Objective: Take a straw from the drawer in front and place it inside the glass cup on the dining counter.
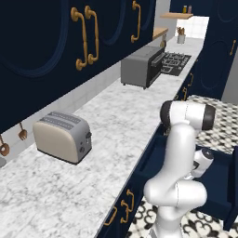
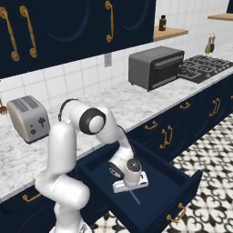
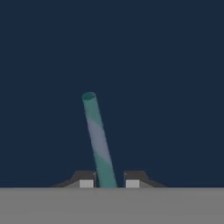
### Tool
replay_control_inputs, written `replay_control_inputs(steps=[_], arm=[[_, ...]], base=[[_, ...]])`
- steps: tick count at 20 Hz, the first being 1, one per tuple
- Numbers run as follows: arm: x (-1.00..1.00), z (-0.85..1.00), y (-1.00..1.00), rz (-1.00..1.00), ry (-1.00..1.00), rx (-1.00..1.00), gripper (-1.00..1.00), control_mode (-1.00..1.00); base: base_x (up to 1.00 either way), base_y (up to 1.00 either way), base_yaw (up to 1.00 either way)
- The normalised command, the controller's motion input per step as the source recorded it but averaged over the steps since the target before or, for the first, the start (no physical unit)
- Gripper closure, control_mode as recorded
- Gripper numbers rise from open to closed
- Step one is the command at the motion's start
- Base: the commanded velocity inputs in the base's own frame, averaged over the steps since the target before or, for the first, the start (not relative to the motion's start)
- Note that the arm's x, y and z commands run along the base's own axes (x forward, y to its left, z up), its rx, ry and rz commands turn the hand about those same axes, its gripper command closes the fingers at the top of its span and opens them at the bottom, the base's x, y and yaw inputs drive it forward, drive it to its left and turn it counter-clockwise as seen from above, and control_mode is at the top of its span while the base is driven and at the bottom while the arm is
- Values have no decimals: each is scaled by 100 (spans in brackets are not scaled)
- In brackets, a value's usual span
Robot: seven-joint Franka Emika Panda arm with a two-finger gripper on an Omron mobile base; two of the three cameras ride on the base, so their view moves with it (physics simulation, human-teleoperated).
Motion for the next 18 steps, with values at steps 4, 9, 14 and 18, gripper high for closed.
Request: replay_control_inputs(steps=[4,9,14,18], arm=[[-1,72,0,0,-3,-2,100,-100],[0,95,0,0,-5,-3,100,-100],[0,100,-14,0,-1,-1,100,-100],[6,100,-35,0,0,0,100,-100]], base=[[0,0,0],[0,0,0],[0,0,0],[0,0,0]])
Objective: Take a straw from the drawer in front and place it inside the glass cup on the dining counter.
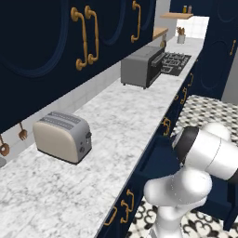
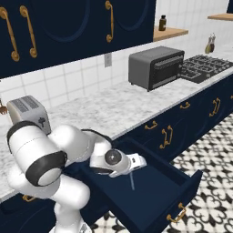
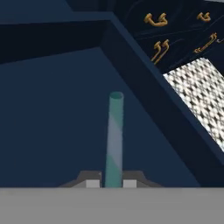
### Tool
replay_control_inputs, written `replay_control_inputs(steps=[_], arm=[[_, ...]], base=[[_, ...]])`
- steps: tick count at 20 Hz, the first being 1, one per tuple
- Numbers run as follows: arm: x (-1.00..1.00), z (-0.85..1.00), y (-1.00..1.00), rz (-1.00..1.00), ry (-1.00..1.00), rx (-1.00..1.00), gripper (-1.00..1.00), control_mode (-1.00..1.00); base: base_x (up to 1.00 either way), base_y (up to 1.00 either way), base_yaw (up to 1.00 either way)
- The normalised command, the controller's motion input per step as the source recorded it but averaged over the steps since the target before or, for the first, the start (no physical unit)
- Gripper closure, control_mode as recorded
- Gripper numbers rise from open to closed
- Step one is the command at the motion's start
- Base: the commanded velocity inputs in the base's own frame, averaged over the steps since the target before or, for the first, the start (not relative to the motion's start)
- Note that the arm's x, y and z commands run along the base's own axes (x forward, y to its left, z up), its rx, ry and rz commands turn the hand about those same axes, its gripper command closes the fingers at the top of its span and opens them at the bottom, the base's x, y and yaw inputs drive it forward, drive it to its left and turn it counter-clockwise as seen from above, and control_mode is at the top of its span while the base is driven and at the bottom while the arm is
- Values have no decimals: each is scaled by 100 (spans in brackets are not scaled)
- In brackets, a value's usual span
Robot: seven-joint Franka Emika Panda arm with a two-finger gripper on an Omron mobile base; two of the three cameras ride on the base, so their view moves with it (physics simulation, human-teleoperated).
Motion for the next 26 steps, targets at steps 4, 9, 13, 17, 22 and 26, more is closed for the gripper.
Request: replay_control_inputs(steps=[4,9,13,17,22,26], arm=[[10,100,-39,0,0,0,100,-100],[1,100,-30,0,0,4,100,-100],[0,100,-12,0,0,13,100,-100],[-14,99,0,0,0,11,100,-100],[-43,63,4,0,0,5,100,-100],[-56,47,11,0,0,0,100,-100]], base=[[0,0,0],[0,0,0],[0,0,0],[0,0,0],[0,0,0],[0,0,0]])
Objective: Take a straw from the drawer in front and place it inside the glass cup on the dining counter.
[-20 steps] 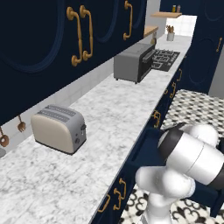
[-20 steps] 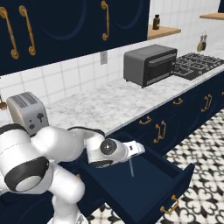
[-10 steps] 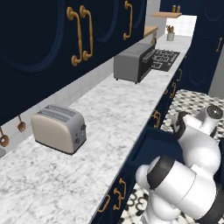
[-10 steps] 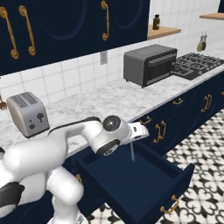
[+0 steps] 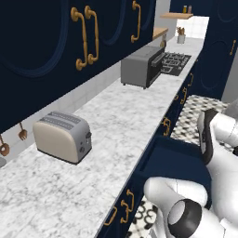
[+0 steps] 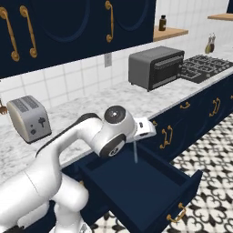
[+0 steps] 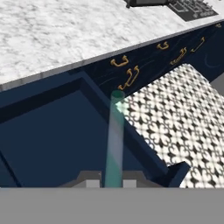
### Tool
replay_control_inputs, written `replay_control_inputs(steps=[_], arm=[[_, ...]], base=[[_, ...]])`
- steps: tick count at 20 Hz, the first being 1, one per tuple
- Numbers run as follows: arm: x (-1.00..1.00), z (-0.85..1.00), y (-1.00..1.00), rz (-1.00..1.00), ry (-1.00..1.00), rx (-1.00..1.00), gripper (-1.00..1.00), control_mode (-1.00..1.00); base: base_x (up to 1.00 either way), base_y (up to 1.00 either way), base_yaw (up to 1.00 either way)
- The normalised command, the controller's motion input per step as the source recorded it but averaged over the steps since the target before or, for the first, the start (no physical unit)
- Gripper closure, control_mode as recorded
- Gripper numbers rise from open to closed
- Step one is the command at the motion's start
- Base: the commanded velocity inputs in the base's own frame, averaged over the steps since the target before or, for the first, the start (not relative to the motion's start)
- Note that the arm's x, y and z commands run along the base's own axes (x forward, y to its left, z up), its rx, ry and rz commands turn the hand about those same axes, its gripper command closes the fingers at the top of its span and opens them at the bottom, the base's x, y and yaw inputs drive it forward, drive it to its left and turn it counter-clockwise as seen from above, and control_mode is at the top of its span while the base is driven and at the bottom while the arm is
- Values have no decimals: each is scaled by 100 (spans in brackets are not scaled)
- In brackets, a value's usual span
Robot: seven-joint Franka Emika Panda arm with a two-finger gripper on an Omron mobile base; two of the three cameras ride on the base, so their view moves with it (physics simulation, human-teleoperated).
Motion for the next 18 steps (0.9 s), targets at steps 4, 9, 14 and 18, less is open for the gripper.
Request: replay_control_inputs(steps=[4,9,14,18], arm=[[-58,30,20,0,-2,0,100,-100],[-45,26,24,0,-1,0,100,-100],[-14,1,21,0,0,-2,100,-100],[0,0,4,1,0,-2,100,-100]], base=[[0,0,0],[0,0,0],[0,0,0],[0,0,0]])
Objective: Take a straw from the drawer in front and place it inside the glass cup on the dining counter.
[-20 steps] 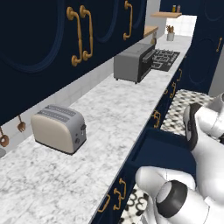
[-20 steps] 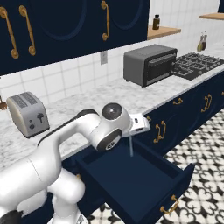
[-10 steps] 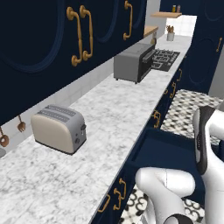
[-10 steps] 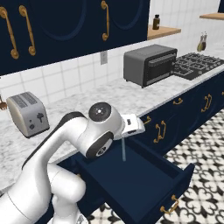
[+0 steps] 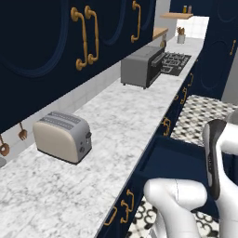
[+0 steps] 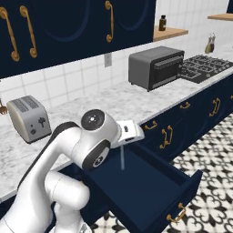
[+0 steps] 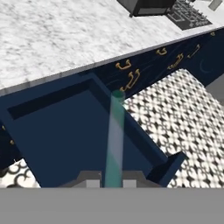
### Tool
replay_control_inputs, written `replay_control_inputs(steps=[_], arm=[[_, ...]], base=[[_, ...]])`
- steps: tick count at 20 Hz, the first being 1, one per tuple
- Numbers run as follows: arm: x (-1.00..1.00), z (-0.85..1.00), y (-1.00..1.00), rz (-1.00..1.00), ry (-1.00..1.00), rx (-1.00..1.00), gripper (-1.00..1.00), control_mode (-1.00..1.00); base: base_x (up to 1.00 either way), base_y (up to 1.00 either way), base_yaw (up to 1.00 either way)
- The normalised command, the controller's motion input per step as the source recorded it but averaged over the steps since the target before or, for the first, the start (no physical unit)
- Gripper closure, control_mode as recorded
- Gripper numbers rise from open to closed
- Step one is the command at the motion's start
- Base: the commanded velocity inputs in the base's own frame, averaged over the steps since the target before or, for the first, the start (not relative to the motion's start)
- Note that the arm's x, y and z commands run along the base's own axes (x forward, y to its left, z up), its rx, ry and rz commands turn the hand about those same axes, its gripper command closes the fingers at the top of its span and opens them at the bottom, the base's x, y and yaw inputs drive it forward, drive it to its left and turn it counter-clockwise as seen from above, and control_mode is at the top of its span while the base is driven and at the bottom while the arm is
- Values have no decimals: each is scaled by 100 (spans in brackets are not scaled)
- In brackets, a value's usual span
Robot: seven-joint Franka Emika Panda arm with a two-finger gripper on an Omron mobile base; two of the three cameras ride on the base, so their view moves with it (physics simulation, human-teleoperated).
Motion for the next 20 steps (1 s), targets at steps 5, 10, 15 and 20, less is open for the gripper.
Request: replay_control_inputs(steps=[5,10,15,20], arm=[[-4,0,4,-1,-3,-2,100,100],[0,0,0,0,0,0,100,100],[0,0,0,0,0,0,100,100],[0,0,0,0,0,0,100,100]], base=[[-5,3,-4],[-44,8,-43],[-67,1,-62],[-63,-4,-65]])
